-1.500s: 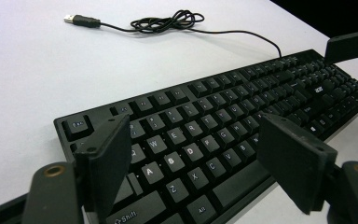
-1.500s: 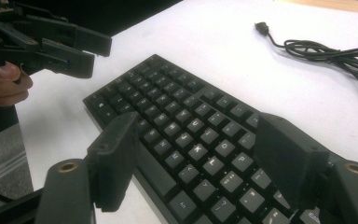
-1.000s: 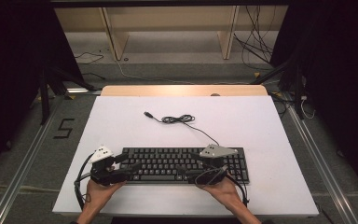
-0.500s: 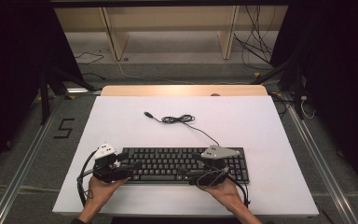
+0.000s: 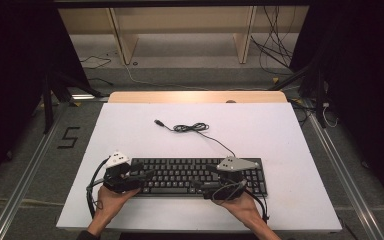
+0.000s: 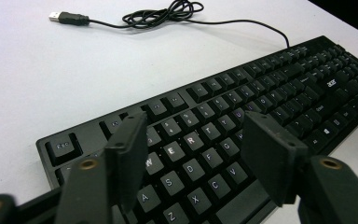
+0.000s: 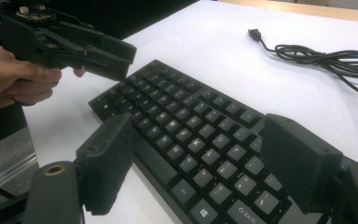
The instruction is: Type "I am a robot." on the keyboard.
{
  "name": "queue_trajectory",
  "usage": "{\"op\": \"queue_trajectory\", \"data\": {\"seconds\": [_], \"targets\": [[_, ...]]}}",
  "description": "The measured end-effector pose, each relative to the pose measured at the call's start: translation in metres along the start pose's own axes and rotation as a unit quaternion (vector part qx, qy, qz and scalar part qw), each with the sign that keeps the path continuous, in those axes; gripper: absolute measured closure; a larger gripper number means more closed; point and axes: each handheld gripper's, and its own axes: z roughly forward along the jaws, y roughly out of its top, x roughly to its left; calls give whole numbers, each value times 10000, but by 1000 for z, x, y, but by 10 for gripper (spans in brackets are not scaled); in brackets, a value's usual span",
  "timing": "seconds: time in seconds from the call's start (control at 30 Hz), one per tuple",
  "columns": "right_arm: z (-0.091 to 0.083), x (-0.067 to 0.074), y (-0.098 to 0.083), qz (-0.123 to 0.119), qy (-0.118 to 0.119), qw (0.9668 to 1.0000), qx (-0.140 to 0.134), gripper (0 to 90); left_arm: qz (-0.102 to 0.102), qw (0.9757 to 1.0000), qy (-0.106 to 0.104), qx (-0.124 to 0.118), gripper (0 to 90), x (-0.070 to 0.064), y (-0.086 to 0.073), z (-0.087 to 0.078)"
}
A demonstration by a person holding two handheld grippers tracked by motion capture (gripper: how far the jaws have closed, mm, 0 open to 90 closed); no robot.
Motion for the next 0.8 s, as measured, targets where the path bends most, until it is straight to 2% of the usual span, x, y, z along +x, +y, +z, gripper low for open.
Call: {"op": "queue_trajectory", "data": {"seconds": [0.6, 0.8], "targets": [[-3, 2, -1, -5, 10, 10000, -9, 264, 338, 9988, -179, 294, 867, -7, 6, 13], [-4, 2, -3, 1, 18, 10000, -25, 264, 341, 9982, -181, 449, 889, -7, 9, 19]]}}
